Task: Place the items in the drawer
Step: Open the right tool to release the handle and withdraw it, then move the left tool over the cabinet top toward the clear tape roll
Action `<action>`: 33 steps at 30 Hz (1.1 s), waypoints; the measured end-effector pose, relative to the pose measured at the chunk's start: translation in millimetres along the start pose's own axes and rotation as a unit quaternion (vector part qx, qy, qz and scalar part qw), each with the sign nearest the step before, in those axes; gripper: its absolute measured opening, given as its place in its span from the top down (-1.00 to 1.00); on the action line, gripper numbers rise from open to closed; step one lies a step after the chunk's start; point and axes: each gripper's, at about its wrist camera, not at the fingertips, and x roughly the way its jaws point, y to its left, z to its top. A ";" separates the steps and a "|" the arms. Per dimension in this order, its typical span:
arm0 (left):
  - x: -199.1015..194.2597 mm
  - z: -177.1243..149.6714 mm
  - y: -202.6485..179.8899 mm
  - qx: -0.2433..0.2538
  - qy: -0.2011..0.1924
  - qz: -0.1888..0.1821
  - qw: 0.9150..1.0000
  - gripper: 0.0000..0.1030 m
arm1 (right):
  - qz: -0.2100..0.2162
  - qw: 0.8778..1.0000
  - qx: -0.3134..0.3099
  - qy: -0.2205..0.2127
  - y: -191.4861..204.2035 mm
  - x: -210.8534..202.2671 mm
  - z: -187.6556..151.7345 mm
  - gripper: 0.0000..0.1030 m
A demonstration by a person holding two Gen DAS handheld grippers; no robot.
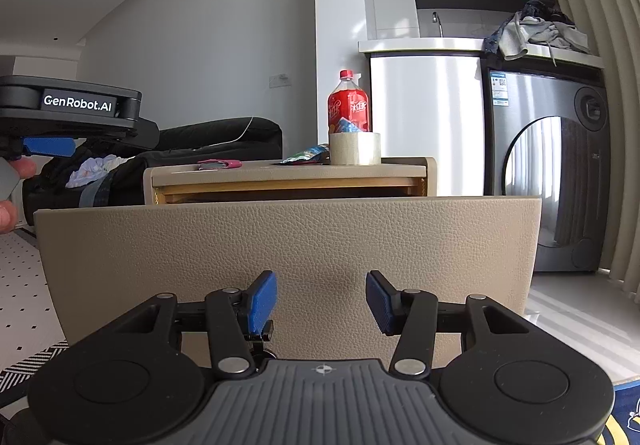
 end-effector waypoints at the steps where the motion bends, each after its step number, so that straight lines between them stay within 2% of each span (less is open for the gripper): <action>1: 2.7 2.5 0.0 0.000 0.000 -0.002 1.000 -1.00 | -0.001 1.000 0.000 -0.003 -0.7 -0.4 1.3 -0.13; 13: 34.5 32.3 -0.3 0.004 0.005 -0.025 1.000 -1.00 | -0.015 0.999 0.023 -0.034 -11.8 -3.6 24.2 -0.20; 22: 61.8 53.2 -5.9 0.004 0.023 -0.071 0.997 -1.00 | -0.022 0.998 0.042 -0.040 -20.7 3.8 34.2 -0.21; 33: 118.5 105.6 -17.1 0.019 0.054 -0.084 0.995 -1.00 | -0.028 0.996 0.075 -0.046 -36.0 10.9 46.5 -0.21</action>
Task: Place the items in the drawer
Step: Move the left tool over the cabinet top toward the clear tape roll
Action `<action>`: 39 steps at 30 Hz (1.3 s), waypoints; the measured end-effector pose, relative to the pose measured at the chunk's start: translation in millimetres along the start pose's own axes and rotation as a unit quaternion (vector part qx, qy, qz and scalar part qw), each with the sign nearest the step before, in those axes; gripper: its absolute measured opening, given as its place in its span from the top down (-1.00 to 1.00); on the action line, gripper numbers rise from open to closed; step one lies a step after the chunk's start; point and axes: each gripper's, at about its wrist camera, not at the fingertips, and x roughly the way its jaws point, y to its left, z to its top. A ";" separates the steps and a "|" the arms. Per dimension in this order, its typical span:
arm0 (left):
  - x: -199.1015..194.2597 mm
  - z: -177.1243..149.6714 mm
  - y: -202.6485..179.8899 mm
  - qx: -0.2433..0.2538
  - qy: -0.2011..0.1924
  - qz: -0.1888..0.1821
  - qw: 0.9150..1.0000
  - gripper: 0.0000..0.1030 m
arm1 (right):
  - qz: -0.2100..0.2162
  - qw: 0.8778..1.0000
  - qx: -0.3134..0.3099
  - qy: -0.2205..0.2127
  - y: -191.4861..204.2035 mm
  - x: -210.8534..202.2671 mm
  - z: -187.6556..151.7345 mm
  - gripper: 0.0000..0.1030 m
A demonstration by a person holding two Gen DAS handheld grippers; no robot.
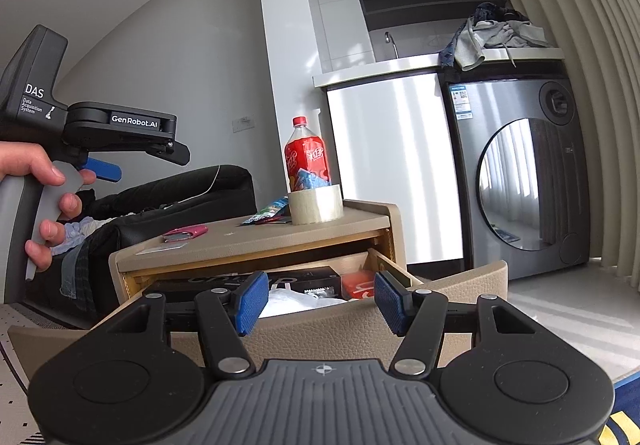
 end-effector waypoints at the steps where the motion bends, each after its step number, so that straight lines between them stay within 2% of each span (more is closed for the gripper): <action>1: 5.6 4.1 -0.6 -0.002 0.005 -0.003 1.000 -1.00 | 0.000 1.000 0.002 -0.002 -0.7 0.4 2.0 -0.21; 9: 49.9 35.7 -4.9 -0.021 0.047 -0.027 0.998 -1.00 | 0.017 1.000 0.010 0.008 -0.6 6.4 13.2 -0.27; 12: 74.2 43.6 2.7 -0.051 0.074 -0.032 0.995 -1.00 | 0.021 1.000 0.015 0.004 0.2 6.6 19.7 -0.27; 17: 107.6 54.8 14.4 -0.090 0.102 -0.015 0.991 -1.00 | 0.026 0.999 0.028 0.000 -0.6 9.2 34.5 -0.28; 20: 130.4 60.3 13.8 -0.089 0.117 -0.004 0.989 -1.00 | 0.027 0.999 0.040 0.000 -5.1 6.6 43.0 -0.31; 21: 138.6 61.7 13.0 -0.087 0.122 0.000 0.989 -1.00 | 0.025 0.998 0.050 -0.003 -7.6 5.2 44.2 -0.38; 25: 159.8 60.9 9.8 -0.084 0.133 0.005 0.987 -1.00 | 0.015 0.997 0.074 0.007 -15.0 6.4 39.0 -0.39; 33: 201.8 59.1 3.4 -0.079 0.157 0.016 0.984 -1.00 | 0.023 0.997 0.069 0.034 -16.4 11.5 16.1 -0.39; 39: 232.1 61.6 -1.6 -0.076 0.172 0.025 0.982 -1.00 | 0.023 0.998 0.053 0.017 -8.3 5.0 15.2 -0.39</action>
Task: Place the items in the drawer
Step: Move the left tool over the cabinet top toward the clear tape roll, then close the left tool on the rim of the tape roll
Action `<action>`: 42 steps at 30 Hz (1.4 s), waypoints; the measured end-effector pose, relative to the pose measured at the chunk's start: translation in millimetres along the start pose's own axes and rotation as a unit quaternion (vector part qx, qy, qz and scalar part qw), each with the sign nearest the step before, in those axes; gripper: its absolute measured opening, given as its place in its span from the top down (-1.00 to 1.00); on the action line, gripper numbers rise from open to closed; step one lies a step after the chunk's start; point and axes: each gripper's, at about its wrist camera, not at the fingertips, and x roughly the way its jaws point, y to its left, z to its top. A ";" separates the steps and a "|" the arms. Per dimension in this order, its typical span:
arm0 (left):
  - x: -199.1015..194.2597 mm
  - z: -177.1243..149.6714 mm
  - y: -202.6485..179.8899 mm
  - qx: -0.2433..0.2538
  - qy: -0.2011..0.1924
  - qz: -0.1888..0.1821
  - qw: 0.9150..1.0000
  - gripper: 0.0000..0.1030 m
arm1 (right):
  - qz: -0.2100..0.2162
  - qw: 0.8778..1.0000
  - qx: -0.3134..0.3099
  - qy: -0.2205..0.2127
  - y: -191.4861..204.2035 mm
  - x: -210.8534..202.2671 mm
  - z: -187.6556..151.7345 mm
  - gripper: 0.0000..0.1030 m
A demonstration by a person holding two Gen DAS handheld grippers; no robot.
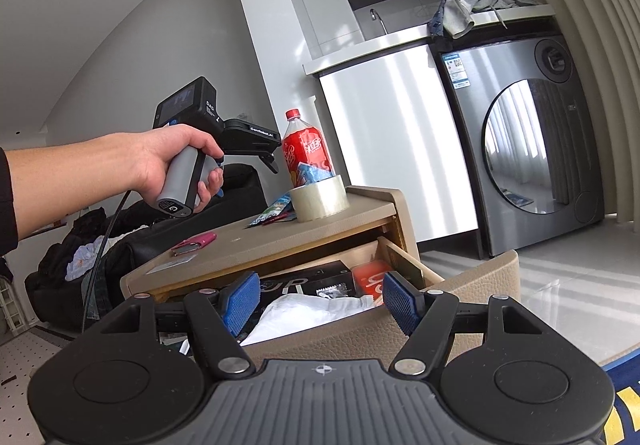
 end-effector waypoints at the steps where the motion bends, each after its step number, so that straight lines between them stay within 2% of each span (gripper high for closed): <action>1: 2.4 2.4 -0.9 -0.001 0.001 0.000 1.000 -1.00 | 0.003 1.000 -0.010 -0.007 3.4 -2.4 0.5 -0.39; 4: 9.8 7.3 -4.8 0.001 0.004 0.000 1.000 -1.00 | 0.011 0.999 -0.027 -0.021 11.1 -6.9 1.3 -0.41; 14: 29.3 15.5 -21.6 0.025 0.016 -0.001 1.000 -1.00 | 0.023 0.999 -0.045 -0.017 12.3 -2.2 -0.1 -0.41; 29: 49.2 9.2 -40.5 0.065 0.022 0.009 0.998 -1.00 | -0.002 0.999 -0.035 -0.018 -11.4 4.6 3.8 -0.41; 34: 53.6 6.9 -43.6 0.063 0.025 0.003 0.998 -1.00 | -0.006 0.999 -0.034 -0.015 -16.3 4.8 3.0 -0.41; 42: 67.7 0.1 -48.5 0.072 0.040 0.017 0.996 -1.00 | -0.011 0.999 -0.035 -0.015 -18.9 5.0 2.3 -0.41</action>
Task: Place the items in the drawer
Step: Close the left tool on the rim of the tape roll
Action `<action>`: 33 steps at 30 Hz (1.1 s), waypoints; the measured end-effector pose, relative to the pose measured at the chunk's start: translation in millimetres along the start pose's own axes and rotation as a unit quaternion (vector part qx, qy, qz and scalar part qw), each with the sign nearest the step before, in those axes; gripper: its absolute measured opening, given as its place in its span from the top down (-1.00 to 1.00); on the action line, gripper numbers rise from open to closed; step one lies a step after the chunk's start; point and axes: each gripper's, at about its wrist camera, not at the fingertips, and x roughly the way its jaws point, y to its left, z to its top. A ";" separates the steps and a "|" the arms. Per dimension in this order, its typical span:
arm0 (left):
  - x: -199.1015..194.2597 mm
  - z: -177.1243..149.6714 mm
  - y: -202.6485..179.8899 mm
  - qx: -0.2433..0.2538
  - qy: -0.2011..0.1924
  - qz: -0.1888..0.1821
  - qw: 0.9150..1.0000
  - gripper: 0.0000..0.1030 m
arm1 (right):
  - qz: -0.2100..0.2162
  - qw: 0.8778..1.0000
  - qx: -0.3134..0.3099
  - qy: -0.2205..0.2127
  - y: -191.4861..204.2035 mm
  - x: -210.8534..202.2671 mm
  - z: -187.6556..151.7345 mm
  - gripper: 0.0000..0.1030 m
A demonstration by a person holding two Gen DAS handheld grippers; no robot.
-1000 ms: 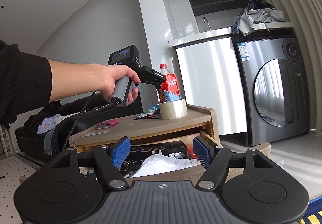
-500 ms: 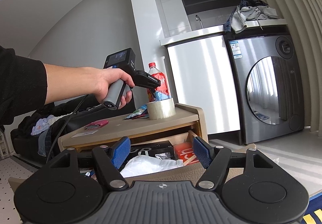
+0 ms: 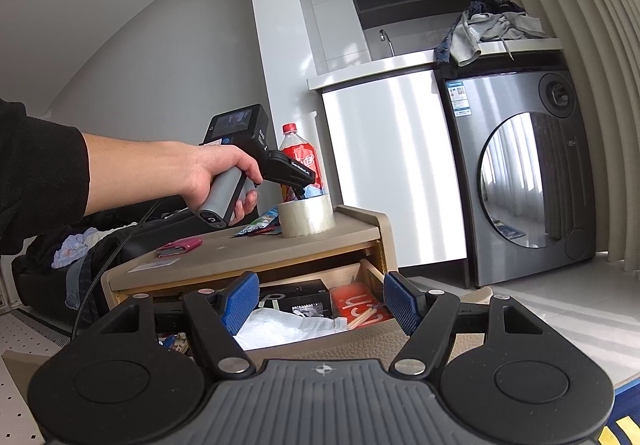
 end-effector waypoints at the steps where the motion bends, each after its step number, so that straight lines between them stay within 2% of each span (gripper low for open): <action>1: 1.5 -0.7 -0.4 0.000 0.001 0.001 1.000 -1.00 | 0.000 1.000 0.000 0.001 -0.3 0.4 -0.4 -0.41; 7: 10.8 -4.6 -2.9 0.002 0.007 0.008 1.000 -1.00 | -0.004 1.000 -0.001 0.002 -2.0 1.5 -1.1 -0.41; 23: 19.8 -6.2 7.1 -0.035 0.019 -0.014 0.999 -0.98 | -0.003 1.000 0.003 0.005 -4.3 2.2 -1.0 -0.41; 28: 16.0 -5.7 6.4 -0.031 0.012 -0.029 0.999 -0.61 | -0.002 1.000 0.003 0.005 -4.1 2.2 -1.0 -0.41; 30: 16.5 -5.5 5.4 -0.027 0.021 -0.025 0.999 -0.30 | -0.002 1.000 0.004 0.005 -5.5 2.4 -0.7 -0.41; 31: 16.3 -5.8 5.6 -0.026 0.022 -0.027 0.999 -0.24 | -0.001 1.000 0.004 0.005 -5.4 2.4 -0.5 -0.41; 33: 15.6 -6.5 6.0 -0.025 0.023 -0.034 0.999 0.02 | -0.001 1.000 0.004 0.004 -5.3 2.1 0.1 -0.41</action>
